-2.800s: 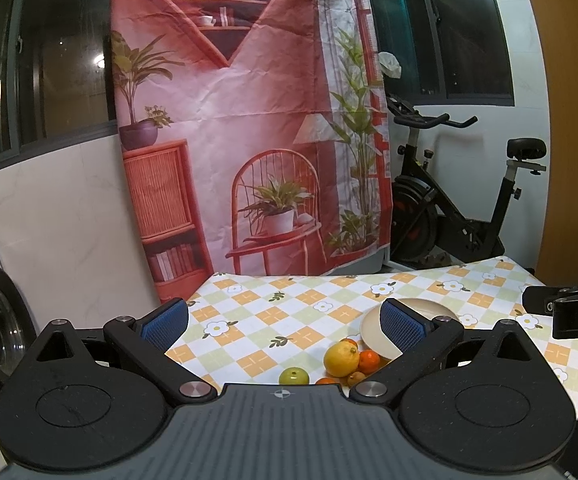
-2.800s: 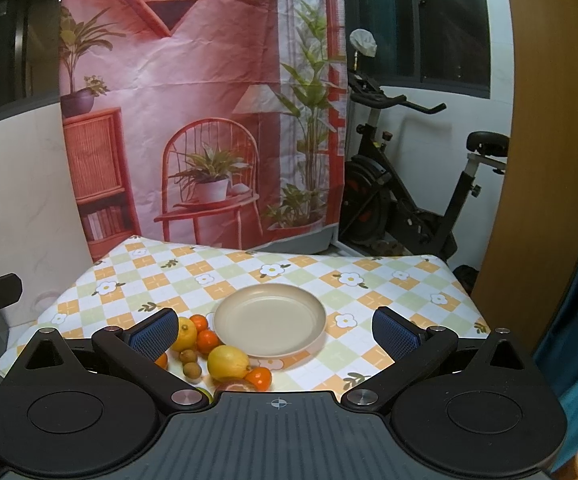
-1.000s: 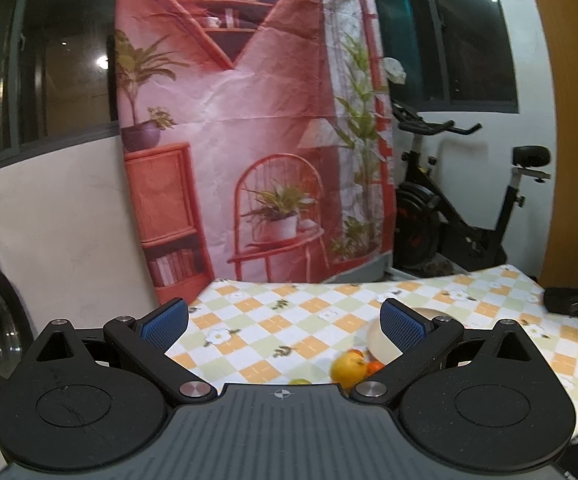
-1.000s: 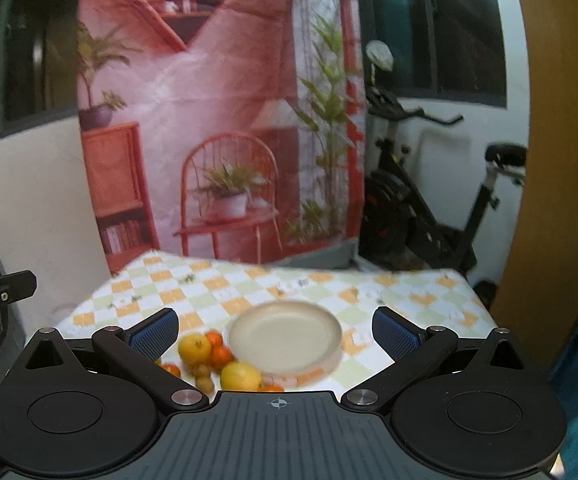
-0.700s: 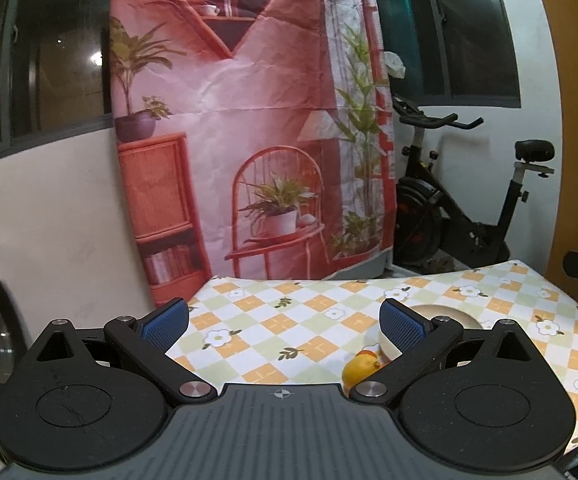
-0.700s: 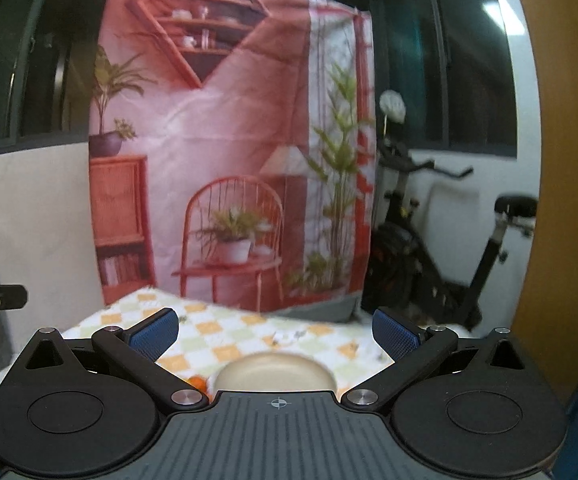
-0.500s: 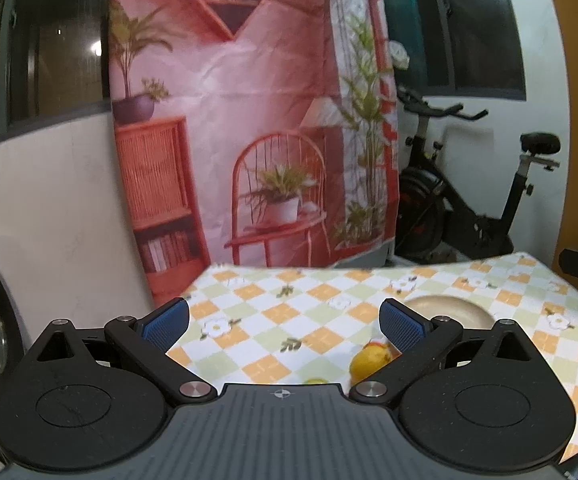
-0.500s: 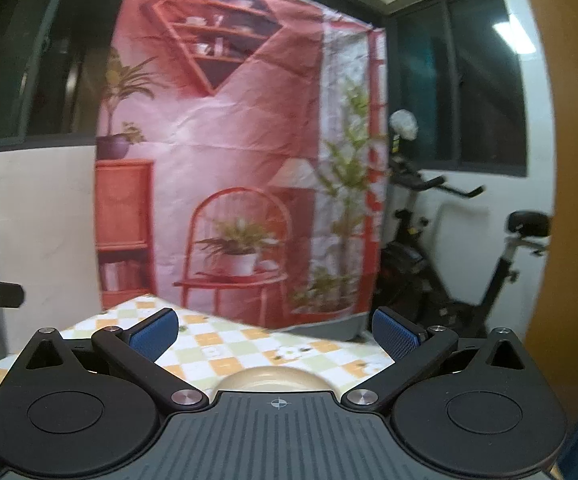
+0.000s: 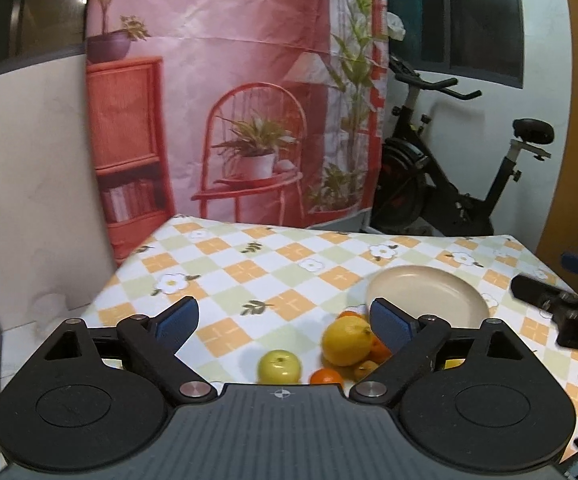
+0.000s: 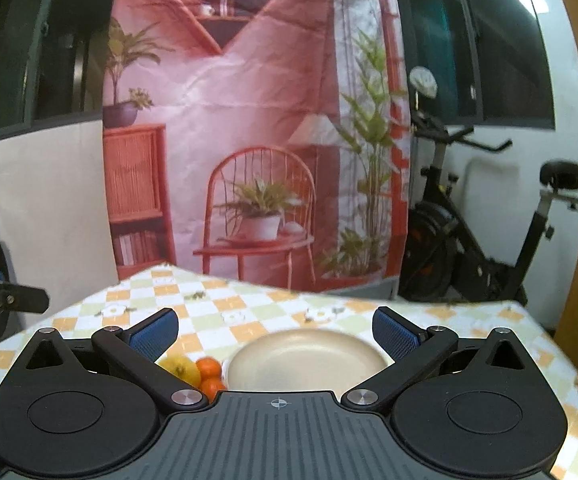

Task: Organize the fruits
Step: 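Move both grippers down toward the dark red apple among the fruit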

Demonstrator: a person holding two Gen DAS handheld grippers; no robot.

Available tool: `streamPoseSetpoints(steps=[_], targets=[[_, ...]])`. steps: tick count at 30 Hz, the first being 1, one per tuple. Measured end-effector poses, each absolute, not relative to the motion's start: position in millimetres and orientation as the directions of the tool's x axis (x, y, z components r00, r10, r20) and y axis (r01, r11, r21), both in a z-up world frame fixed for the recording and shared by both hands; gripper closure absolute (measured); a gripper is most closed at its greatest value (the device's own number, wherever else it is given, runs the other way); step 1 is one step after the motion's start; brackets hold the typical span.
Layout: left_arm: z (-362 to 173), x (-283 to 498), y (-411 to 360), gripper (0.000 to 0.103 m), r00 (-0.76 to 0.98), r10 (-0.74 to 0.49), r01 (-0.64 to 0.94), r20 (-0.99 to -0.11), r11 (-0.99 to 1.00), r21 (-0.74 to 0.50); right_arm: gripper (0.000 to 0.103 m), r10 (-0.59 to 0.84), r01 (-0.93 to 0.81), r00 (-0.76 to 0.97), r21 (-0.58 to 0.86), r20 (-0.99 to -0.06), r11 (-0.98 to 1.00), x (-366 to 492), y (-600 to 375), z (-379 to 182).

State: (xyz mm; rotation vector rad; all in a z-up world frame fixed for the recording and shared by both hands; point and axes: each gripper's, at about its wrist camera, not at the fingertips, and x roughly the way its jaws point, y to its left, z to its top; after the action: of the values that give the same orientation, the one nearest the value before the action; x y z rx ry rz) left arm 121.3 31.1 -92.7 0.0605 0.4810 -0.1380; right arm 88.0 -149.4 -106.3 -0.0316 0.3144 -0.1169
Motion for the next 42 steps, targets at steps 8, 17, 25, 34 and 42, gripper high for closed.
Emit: streamPoseSetpoints(steps=[8, 17, 25, 34, 42], targets=[[-107.2, 129.4, 17.4, 0.009, 0.853, -0.119, 0.157, -0.508, 0.987, 0.032, 0.000, -0.153, 0.150, 0.919, -0.036, -0.363, 0.988, 77.9, -154.6, -133.7], [-117.4, 119.4, 7.2, 0.010, 0.840, -0.223, 0.260, -0.495, 0.965, 0.008, 0.001, -0.123, 0.092, 0.903, -0.096, -0.412, 0.991, 66.8, -153.3, -150.8], [-123.0, 120.3, 9.3, 0.010, 0.819, -0.283, 0.286, -0.500, 0.955, -0.072, 0.001, -0.098, 0.083, 0.871, -0.051, -0.482, 0.995, 61.9, -160.5, -160.3], [-133.7, 128.1, 5.4, 0.010, 0.776, -0.294, 0.290, -0.558, 0.952, -0.098, 0.007, -0.078, 0.068, 0.856, -0.038, -0.512, 0.997, 61.4, -162.3, -169.3], [-133.5, 127.1, 0.6, 0.009, 0.775, -0.246, 0.276, -0.582, 0.960, -0.039, 0.016, -0.053, 0.067, 0.841, 0.006, -0.538, 0.998, 61.1, -168.5, -177.3]])
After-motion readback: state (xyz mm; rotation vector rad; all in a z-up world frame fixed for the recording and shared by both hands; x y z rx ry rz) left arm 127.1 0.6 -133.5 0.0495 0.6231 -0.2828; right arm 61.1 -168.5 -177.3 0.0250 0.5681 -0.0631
